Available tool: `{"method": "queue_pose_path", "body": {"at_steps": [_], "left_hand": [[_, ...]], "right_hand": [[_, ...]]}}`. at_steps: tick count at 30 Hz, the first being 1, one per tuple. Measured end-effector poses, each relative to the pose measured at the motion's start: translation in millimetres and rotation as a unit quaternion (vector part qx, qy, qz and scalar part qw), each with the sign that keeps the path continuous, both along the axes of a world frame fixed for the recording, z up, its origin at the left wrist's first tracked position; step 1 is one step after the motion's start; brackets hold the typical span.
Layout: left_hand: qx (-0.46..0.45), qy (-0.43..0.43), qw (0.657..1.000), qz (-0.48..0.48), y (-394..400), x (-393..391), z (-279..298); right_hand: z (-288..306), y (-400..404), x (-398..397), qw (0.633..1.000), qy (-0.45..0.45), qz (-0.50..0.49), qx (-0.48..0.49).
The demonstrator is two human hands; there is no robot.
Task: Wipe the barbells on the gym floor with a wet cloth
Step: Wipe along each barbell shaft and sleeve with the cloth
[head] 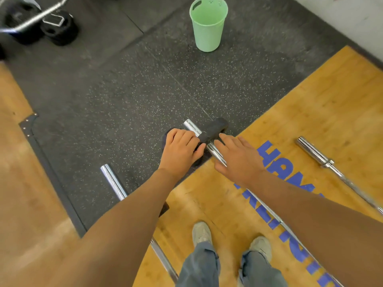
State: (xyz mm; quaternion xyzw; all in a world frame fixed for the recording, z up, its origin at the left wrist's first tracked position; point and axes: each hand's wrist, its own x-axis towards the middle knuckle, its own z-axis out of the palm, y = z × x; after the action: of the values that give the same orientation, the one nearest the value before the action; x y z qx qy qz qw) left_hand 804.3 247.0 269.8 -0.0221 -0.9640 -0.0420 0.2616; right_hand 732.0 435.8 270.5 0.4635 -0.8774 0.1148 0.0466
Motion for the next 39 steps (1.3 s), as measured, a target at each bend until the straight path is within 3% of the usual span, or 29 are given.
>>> {"method": "queue_pose_path", "body": {"at_steps": [24, 31, 39], "left_hand": [[-0.009, -0.041, 0.999, -0.013, -98, -91, 30], [0.026, -0.059, 0.996, -0.064, -150, -126, 13], [0.047, -0.101, 0.978, -0.176, -207, -160, -22]], "right_hand": [[19, -85, -96, 0.997, -0.035, 0.001, 0.065], [5, -120, -107, 0.995, -0.026, -0.043, 0.082], [-27, -177, -79, 0.972, -0.055, -0.202, 0.111]]}}
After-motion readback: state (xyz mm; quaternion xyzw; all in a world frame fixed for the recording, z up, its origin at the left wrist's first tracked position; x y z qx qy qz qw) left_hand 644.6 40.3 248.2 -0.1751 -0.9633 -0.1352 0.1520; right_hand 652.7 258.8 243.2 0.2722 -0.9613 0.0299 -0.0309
